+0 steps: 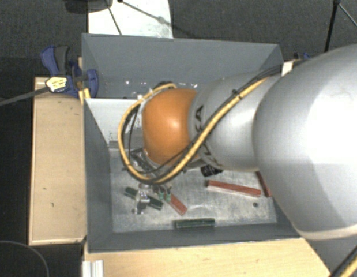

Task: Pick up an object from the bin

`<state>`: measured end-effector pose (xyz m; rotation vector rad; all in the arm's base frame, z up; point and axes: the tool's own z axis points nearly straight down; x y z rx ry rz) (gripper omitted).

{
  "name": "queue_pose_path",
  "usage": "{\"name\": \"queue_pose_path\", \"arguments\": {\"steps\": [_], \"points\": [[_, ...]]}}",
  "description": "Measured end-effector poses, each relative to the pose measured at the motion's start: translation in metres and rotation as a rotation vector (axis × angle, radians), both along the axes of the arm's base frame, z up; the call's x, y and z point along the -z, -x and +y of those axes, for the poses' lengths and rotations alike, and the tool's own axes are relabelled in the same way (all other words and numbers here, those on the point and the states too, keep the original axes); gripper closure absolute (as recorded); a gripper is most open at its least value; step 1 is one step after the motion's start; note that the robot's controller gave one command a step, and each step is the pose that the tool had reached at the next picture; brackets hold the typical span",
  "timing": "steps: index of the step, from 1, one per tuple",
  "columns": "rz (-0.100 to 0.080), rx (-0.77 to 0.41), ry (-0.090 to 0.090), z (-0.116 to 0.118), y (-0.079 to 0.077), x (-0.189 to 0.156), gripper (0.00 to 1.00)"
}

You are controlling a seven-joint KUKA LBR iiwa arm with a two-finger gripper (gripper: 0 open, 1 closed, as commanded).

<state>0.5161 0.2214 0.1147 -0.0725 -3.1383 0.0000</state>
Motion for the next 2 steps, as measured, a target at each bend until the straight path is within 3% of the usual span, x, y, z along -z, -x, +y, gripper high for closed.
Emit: {"name": "queue_pose_path", "arguments": {"steps": [1,2], "points": [[-0.003,0.082,-0.001,0.0122,0.0049,0.0421,0.0],[-0.007,0.266,-0.004,0.0084,0.0142,0.0421,1.0]]}}
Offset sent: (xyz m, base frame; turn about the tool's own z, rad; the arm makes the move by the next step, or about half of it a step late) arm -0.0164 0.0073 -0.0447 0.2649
